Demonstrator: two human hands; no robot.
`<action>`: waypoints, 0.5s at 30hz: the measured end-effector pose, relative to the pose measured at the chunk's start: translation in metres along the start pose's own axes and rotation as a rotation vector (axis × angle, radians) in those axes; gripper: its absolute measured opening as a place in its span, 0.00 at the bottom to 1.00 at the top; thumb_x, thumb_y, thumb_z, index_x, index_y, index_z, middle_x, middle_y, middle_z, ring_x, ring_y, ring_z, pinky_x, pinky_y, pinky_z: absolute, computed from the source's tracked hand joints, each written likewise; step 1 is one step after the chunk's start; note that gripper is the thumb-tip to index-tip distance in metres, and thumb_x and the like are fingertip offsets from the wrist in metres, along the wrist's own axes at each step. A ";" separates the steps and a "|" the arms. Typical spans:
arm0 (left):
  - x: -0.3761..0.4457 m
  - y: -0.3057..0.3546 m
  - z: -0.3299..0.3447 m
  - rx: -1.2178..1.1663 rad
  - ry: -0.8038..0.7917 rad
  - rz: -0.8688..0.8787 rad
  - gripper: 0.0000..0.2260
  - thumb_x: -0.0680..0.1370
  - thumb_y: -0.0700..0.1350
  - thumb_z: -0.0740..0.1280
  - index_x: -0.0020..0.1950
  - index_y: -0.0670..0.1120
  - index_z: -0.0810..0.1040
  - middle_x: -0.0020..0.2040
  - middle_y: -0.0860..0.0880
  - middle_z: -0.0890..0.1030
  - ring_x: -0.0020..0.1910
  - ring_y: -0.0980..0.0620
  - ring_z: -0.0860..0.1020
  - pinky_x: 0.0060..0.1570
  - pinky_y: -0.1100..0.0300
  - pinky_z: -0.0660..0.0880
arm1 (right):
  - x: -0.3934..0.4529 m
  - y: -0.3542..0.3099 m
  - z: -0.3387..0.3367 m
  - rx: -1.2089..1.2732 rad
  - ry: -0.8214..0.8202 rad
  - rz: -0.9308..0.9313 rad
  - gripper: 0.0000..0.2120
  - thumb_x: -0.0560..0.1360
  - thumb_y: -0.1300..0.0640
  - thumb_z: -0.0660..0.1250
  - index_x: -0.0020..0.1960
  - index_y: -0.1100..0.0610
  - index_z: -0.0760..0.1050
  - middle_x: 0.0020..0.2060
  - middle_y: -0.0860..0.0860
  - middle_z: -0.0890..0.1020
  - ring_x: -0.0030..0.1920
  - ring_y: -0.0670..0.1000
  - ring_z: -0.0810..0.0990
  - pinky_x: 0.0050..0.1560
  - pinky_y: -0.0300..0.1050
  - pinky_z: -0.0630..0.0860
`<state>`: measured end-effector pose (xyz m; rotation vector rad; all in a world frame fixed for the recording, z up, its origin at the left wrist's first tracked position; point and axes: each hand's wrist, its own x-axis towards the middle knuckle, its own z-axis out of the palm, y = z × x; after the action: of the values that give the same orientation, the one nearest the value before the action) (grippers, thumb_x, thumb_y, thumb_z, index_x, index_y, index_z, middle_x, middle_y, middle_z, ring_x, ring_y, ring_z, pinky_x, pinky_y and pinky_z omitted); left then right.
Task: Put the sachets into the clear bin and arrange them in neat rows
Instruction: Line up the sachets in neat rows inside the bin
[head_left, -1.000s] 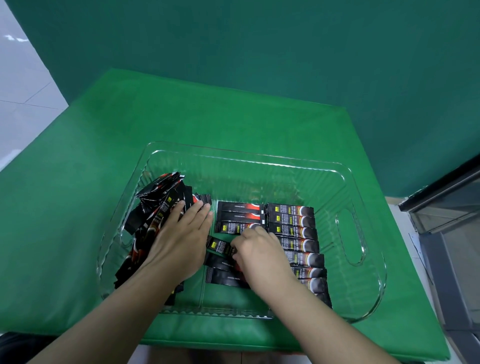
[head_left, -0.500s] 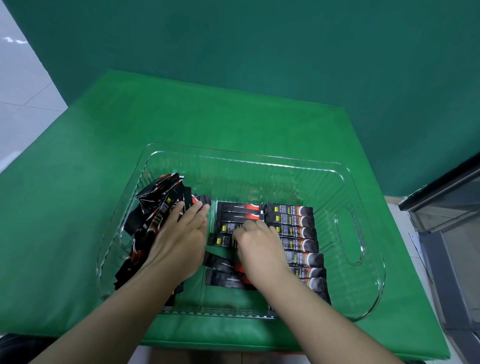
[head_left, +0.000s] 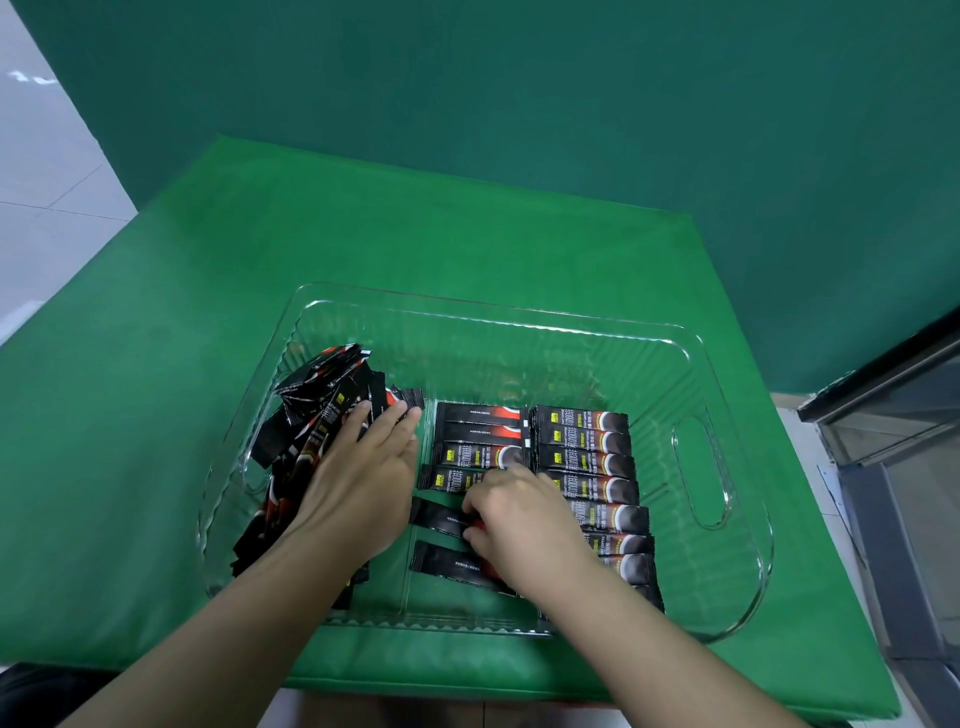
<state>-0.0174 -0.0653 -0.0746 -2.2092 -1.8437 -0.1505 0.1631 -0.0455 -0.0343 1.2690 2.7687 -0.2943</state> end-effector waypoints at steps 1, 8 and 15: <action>0.000 0.000 0.000 0.001 -0.001 0.000 0.20 0.56 0.40 0.78 0.47 0.36 0.84 0.58 0.38 0.80 0.60 0.41 0.78 0.63 0.44 0.58 | 0.000 0.000 0.000 -0.006 0.001 0.009 0.13 0.76 0.53 0.64 0.58 0.56 0.76 0.55 0.51 0.78 0.60 0.54 0.70 0.55 0.48 0.66; 0.000 0.000 -0.003 0.005 -0.020 0.003 0.21 0.56 0.41 0.78 0.46 0.36 0.84 0.58 0.39 0.80 0.59 0.41 0.79 0.62 0.45 0.59 | 0.001 0.000 0.003 -0.022 0.083 0.031 0.12 0.73 0.63 0.66 0.56 0.57 0.78 0.53 0.53 0.79 0.57 0.56 0.73 0.52 0.50 0.71; 0.000 0.000 -0.002 -0.006 -0.023 0.017 0.17 0.62 0.42 0.72 0.47 0.35 0.84 0.58 0.38 0.80 0.60 0.41 0.78 0.63 0.45 0.58 | -0.012 0.000 -0.007 0.048 -0.072 -0.050 0.16 0.74 0.47 0.67 0.58 0.54 0.76 0.55 0.51 0.78 0.59 0.53 0.70 0.56 0.49 0.66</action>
<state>-0.0169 -0.0657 -0.0723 -2.2390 -1.8388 -0.1276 0.1708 -0.0526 -0.0252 1.1766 2.7511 -0.4048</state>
